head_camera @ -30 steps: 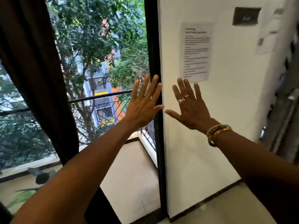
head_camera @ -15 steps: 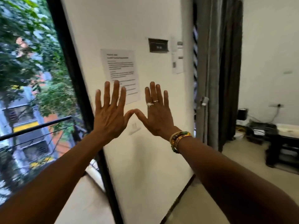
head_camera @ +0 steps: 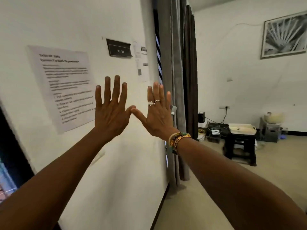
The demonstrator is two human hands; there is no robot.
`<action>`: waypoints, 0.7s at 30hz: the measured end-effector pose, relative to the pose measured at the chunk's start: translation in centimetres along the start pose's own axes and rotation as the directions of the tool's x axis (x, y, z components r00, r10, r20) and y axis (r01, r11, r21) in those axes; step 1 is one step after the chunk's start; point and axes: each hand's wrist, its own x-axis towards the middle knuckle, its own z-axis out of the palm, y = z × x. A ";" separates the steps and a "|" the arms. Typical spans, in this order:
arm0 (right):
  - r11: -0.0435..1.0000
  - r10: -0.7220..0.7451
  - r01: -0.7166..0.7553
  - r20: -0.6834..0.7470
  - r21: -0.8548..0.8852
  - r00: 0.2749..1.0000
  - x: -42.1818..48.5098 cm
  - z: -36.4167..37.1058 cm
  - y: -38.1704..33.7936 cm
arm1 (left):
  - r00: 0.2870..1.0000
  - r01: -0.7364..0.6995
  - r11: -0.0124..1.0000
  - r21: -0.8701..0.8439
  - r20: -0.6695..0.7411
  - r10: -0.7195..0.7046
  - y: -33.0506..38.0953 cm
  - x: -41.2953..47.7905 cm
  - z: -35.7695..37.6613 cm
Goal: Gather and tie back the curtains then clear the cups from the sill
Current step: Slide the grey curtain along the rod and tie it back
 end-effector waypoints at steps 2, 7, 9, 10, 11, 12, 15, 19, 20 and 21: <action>0.999 0.010 -0.010 0.004 -0.031 1.000 0.4 1.0 2.3 | 1.000 -0.014 1.000 -0.023 -0.004 0.014 1.7 1.3 2.2; 0.996 -0.008 0.007 -0.007 -0.087 1.000 2.3 3.9 9.3 | 0.997 -0.075 0.995 -0.067 -0.003 0.075 6.6 5.2 8.8; 0.994 -0.008 0.008 0.002 -0.105 1.000 3.6 5.1 12.8 | 0.996 -0.086 0.993 -0.075 -0.007 0.086 8.8 7.5 11.7; 0.994 -0.003 0.004 0.002 -0.109 1.000 4.3 5.7 14.5 | 0.996 -0.090 0.993 -0.073 -0.007 0.090 10.0 8.6 13.0; 0.994 -0.005 0.005 -0.002 -0.106 1.000 5.0 6.1 16.0 | 0.996 -0.088 0.993 -0.075 -0.011 0.088 11.0 9.7 14.0; 0.995 -0.011 0.011 -0.002 -0.101 1.000 5.8 6.6 17.9 | 0.996 -0.084 0.993 -0.079 -0.012 0.084 12.3 11.0 15.2; 0.993 -0.020 0.021 0.011 -0.114 1.000 8.4 7.8 23.5 | 0.995 -0.099 0.991 -0.091 -0.017 0.098 15.5 14.8 18.5; 0.990 -0.013 0.020 0.053 -0.136 0.999 11.6 9.4 30.3 | 0.995 -0.100 0.993 -0.057 -0.009 0.099 18.9 19.2 23.0; 0.991 -0.005 0.013 0.058 -0.132 0.998 12.2 10.0 31.8 | 0.996 -0.093 0.994 -0.052 -0.004 0.093 19.9 20.2 23.9; 0.991 -0.003 0.012 0.065 -0.131 0.998 12.7 10.4 33.2 | 0.996 -0.091 0.995 -0.051 -0.001 0.091 20.7 21.0 24.9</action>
